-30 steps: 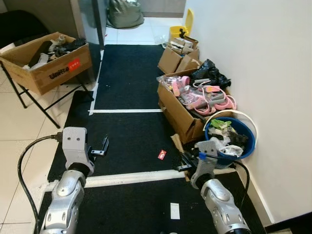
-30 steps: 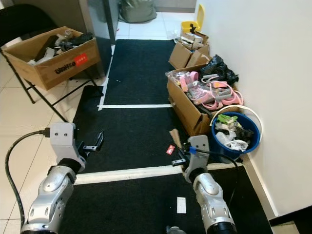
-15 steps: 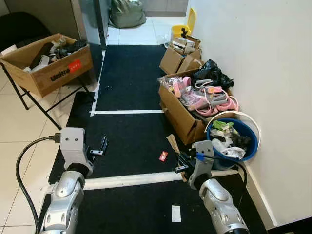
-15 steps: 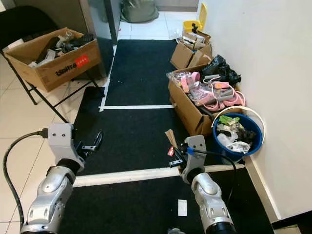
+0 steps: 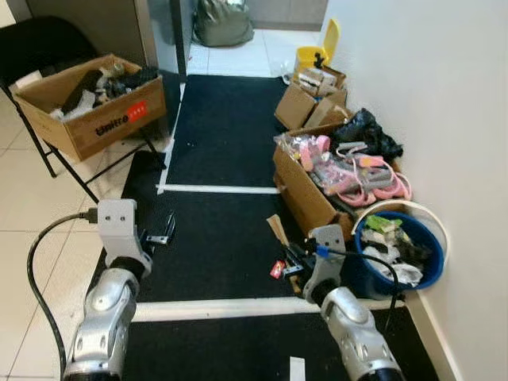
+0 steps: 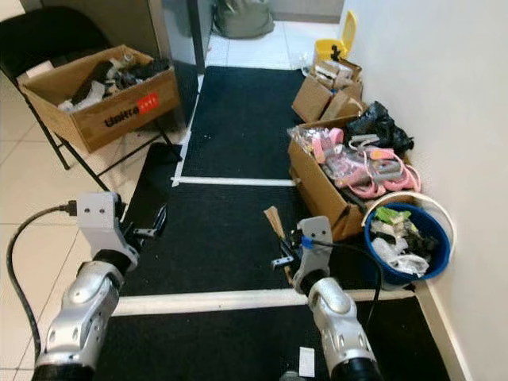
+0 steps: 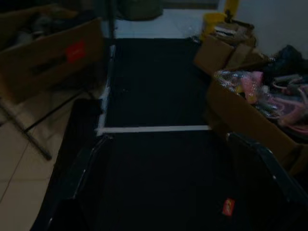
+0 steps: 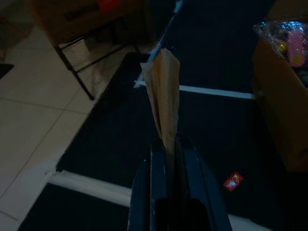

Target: Picking trash to rubbish bin

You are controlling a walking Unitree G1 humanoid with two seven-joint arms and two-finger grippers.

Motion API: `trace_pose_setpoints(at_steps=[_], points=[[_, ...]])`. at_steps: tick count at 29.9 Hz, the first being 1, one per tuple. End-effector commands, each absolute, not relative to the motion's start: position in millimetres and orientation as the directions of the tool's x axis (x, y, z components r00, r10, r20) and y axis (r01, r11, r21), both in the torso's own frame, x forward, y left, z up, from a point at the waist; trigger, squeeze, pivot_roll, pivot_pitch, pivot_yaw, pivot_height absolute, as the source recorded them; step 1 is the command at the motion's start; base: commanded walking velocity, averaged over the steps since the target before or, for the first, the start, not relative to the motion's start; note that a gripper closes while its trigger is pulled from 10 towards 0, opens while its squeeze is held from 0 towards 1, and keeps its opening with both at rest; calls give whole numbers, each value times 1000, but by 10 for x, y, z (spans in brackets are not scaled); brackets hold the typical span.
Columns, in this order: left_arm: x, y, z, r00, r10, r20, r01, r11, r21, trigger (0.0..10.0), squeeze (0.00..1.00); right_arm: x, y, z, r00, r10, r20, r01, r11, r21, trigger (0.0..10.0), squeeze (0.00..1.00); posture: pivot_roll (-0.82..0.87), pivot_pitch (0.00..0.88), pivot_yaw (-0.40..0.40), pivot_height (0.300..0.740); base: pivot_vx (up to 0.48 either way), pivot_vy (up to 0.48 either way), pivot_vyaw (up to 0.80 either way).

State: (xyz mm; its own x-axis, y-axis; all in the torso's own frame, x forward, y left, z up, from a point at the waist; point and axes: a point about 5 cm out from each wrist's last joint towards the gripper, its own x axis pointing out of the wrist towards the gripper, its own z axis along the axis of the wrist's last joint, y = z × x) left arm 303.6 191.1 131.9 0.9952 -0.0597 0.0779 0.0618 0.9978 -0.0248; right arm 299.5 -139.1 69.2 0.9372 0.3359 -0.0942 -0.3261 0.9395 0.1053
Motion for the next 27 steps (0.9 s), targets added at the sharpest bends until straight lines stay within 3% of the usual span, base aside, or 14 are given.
trace_pose_setpoints(at_steps=[1, 9, 27], points=[[3127, 1995, 1428, 991, -81, 104, 81, 997, 7, 10000, 0, 2999, -1407, 684, 941, 325, -98, -313, 943, 114, 10000, 0, 76, 122, 5, 740, 356, 0, 0], [3529, 2163, 1938, 969, -150, 197, 136, 987, 81, 10000, 0, 3021, -1381, 690, 945, 316, -90, -303, 944, 126, 10000, 0, 85, 118, 21, 740, 356, 0, 0], [3727, 2231, 2159, 953, -207, 223, 177, 973, 150, 10000, 0, 3010, -1382, 673, 951, 297, -87, -284, 949, 135, 10000, 0, 92, 121, 30, 740, 341, 0, 0]])
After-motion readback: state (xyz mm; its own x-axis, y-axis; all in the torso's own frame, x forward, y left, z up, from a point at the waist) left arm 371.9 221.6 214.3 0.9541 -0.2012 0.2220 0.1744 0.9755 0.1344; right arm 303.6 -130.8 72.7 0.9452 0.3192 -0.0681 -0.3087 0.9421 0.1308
